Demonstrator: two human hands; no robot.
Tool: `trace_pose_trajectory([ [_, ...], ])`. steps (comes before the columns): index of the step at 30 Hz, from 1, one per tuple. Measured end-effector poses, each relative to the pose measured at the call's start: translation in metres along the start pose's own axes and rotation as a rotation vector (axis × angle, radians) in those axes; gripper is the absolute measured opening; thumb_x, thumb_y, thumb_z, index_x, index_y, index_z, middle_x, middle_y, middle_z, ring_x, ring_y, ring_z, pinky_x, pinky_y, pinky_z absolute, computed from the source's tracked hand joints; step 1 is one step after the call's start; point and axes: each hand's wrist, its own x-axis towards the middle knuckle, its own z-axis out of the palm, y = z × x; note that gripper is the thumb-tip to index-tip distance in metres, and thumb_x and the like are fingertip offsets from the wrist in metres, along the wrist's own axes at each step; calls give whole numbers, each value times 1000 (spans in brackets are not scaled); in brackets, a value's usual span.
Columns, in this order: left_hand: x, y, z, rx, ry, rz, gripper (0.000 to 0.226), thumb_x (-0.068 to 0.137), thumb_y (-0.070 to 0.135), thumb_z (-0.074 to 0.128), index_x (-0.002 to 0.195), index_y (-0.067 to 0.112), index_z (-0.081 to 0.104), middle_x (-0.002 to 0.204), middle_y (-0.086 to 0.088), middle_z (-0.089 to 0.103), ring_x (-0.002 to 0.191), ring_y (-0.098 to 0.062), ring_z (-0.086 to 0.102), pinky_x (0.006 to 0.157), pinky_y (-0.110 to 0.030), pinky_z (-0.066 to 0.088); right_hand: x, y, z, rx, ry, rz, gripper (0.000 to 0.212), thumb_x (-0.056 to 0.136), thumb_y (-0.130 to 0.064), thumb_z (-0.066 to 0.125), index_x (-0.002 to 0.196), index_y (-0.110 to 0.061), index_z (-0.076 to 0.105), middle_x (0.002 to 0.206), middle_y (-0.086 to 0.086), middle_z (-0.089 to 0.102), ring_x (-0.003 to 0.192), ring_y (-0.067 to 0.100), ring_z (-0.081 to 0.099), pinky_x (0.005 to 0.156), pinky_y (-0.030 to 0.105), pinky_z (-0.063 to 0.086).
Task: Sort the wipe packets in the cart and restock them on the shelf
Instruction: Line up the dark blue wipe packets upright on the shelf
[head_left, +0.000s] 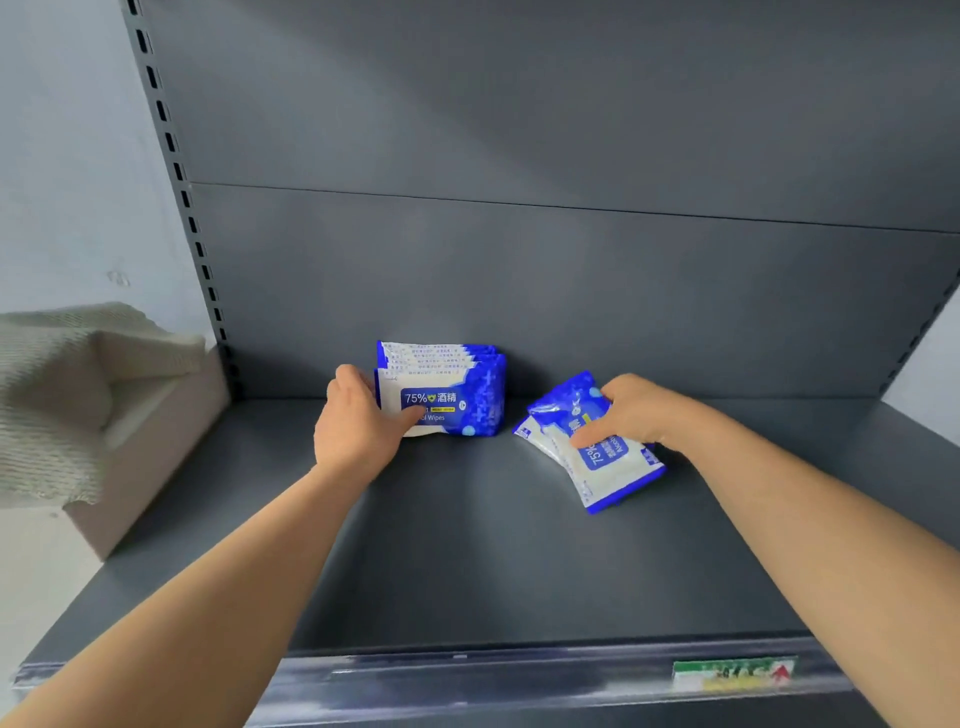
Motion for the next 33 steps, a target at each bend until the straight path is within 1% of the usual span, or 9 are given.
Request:
trace_pose_trajectory([
  [4, 4, 2, 4, -147, -60, 23, 36, 73, 26, 76, 84, 14, 44, 81, 0, 59, 75, -26, 62, 63, -39, 50, -16, 6, -19, 237, 62, -44, 22, 75, -3, 77, 94, 0, 67, 94, 16, 73, 75, 26, 69, 73, 37, 56],
  [7, 6, 3, 8, -213, -125, 43, 21, 74, 28, 74, 75, 18, 56, 77, -1, 68, 73, -23, 67, 69, -35, 55, -25, 6, -28, 348, 67, -96, 17, 78, -1, 74, 93, -8, 69, 95, 13, 74, 78, 25, 70, 73, 36, 57],
  [11, 3, 3, 6, -436, -323, 55, 30, 74, 53, 73, 84, 25, 72, 80, 9, 73, 71, -10, 64, 77, -33, 54, -25, -16, -14, 386, 17, -157, 18, 78, -1, 74, 90, -12, 69, 93, 10, 74, 76, 24, 71, 72, 37, 58],
  [15, -3, 6, 1, -506, -479, 68, 26, 77, 45, 74, 95, 26, 73, 92, 7, 74, 81, -8, 64, 77, -25, 49, -11, -47, 11, 289, -2, -210, 28, 73, -5, 79, 99, -7, 68, 91, 9, 75, 81, 27, 72, 80, 46, 58],
  [19, 4, 3, -3, -340, -430, 69, 27, 70, 29, 84, 84, 13, 68, 88, -2, 72, 76, -14, 66, 74, -30, 55, -3, -63, 21, 331, -35, -269, 25, 78, -10, 76, 101, -8, 66, 96, 10, 74, 86, 29, 72, 82, 45, 57],
  [23, 9, -6, -12, -371, -422, 52, 22, 77, 13, 78, 76, 10, 57, 89, -10, 69, 78, -25, 70, 65, -35, 60, -2, -66, 20, 534, -66, -274, 13, 92, -17, 60, 104, -12, 64, 101, 9, 72, 83, 23, 70, 76, 35, 55],
  [27, 14, -14, -18, -379, -287, 22, 17, 81, 6, 73, 81, 5, 56, 87, -16, 70, 66, -23, 69, 64, -36, 61, -1, -63, 17, 612, 80, -247, 8, 90, -11, 60, 97, -14, 61, 90, 5, 71, 72, 14, 66, 60, 24, 51],
  [30, 12, -19, -18, -466, -281, -23, 18, 82, 4, 71, 84, 5, 53, 93, -16, 70, 76, -26, 72, 71, -42, 60, -3, -55, 15, 778, 103, -209, 22, 83, -3, 68, 100, -15, 60, 93, 5, 72, 73, 15, 68, 62, 28, 55],
  [33, 8, -18, -18, -493, -310, -24, 22, 85, 6, 69, 98, 7, 52, 99, -10, 67, 81, -21, 71, 65, -35, 61, -8, -47, 26, 904, 84, -179, 38, 76, 3, 74, 108, -10, 59, 99, 8, 73, 79, 22, 72, 64, 33, 60],
])
